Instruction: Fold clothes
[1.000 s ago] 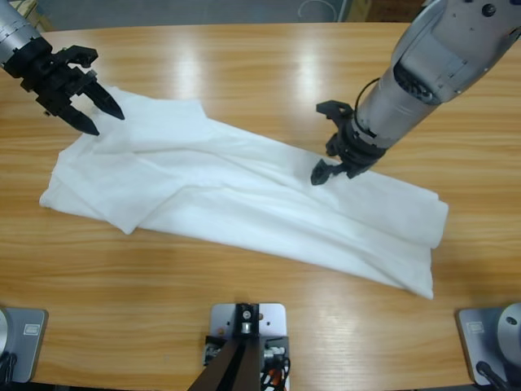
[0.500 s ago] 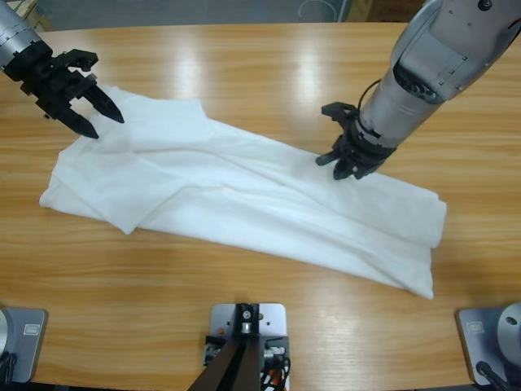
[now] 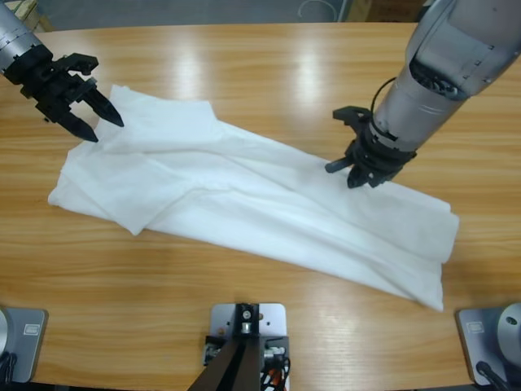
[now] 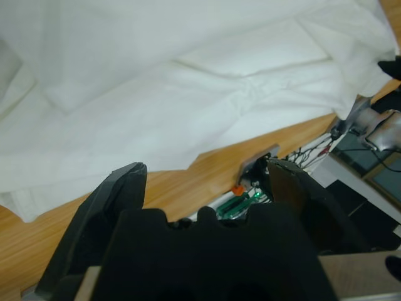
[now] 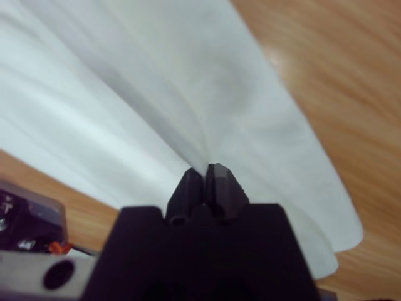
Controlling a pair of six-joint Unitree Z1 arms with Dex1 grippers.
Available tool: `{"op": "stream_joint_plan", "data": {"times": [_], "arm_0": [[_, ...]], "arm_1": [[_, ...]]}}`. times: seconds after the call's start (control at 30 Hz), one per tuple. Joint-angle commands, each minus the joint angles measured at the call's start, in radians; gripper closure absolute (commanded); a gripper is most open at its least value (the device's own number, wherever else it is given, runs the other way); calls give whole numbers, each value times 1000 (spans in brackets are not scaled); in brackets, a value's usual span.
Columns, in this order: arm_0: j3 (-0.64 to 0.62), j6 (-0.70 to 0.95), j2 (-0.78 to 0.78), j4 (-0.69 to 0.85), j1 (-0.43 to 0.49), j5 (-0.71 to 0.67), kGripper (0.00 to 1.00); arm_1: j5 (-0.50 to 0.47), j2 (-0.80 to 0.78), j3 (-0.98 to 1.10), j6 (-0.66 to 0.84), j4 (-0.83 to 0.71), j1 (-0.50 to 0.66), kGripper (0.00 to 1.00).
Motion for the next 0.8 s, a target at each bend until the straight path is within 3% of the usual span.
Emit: {"op": "stream_joint_plan", "data": {"times": [0.03, 0.43, 0.63, 0.67, 0.7, 0.73, 0.8], "arm_0": [[39, 23, -8, 9, -10, -1, 243], [49, 25, -24, 10, -10, -12, 243], [53, 25, -32, 10, -10, -14, 243], [53, 25, -33, 10, -10, -14, 243], [55, 25, -34, 10, -10, -14, 243], [56, 25, -35, 10, -10, -14, 243], [56, 25, -34, 9, -10, -12, 243]], "arm_1": [[-80, -41, -113, 84, 180, 98, 1000], [-10, -71, -87, 279, 201, 238, 1000], [102, -68, 31, 334, 98, 240, 1000], [120, -68, 59, 348, 69, 240, 962], [132, -69, 83, 358, 44, 240, 755], [140, -70, 102, 365, 25, 240, 612], [148, -73, 123, 377, 8, 240, 457]]}}
